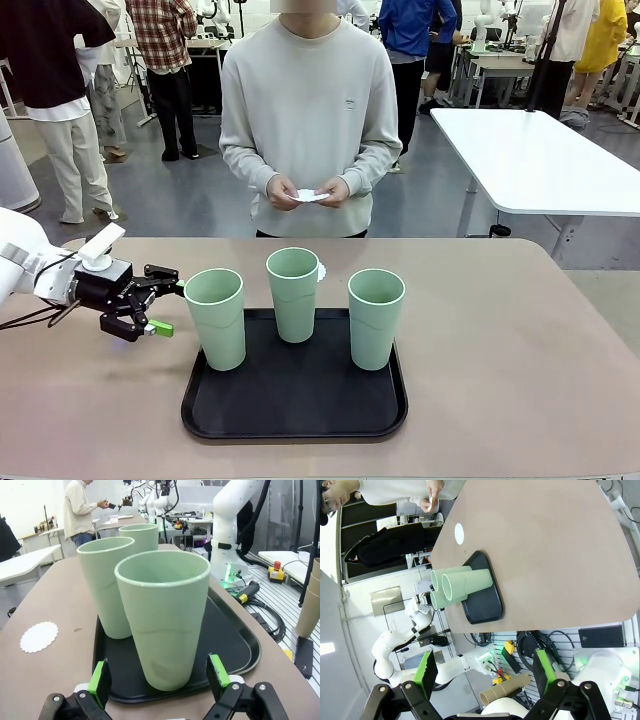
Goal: Place coasters on the table and set cups on them.
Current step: Pick up one Reusable plastic cup and place it on a coaster set by the human.
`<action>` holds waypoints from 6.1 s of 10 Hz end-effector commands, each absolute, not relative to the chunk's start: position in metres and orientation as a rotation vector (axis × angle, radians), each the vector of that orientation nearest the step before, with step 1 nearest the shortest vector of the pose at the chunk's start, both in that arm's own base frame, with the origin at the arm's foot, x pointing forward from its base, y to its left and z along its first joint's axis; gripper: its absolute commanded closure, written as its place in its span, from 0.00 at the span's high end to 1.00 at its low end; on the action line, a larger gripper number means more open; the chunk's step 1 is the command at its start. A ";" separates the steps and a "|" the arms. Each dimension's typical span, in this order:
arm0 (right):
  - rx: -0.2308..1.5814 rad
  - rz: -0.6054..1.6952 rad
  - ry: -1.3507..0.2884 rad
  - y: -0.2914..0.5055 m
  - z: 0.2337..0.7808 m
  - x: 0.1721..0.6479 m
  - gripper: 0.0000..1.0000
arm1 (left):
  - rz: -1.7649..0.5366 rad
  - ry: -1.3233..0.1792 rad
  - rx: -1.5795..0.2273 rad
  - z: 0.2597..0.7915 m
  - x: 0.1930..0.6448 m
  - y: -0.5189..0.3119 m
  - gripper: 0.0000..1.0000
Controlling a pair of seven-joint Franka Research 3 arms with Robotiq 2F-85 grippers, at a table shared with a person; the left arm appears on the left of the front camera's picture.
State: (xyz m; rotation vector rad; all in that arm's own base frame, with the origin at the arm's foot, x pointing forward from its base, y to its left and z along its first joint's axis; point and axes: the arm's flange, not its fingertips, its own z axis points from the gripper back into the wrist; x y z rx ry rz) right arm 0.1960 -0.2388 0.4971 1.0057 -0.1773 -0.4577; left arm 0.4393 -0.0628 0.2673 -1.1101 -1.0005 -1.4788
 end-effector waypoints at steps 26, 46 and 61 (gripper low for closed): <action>1.025 -0.445 -0.184 -0.238 0.496 0.196 1.00 | -1.595 -0.862 -1.264 0.235 0.436 -0.156 0.40; 1.025 -0.445 -0.184 -0.238 0.496 0.196 1.00 | -1.516 -1.097 -1.094 0.450 0.409 -0.140 0.84; 1.025 -0.445 -0.184 -0.238 0.496 0.196 1.00 | -1.407 -1.059 -1.097 0.395 0.614 -0.241 0.84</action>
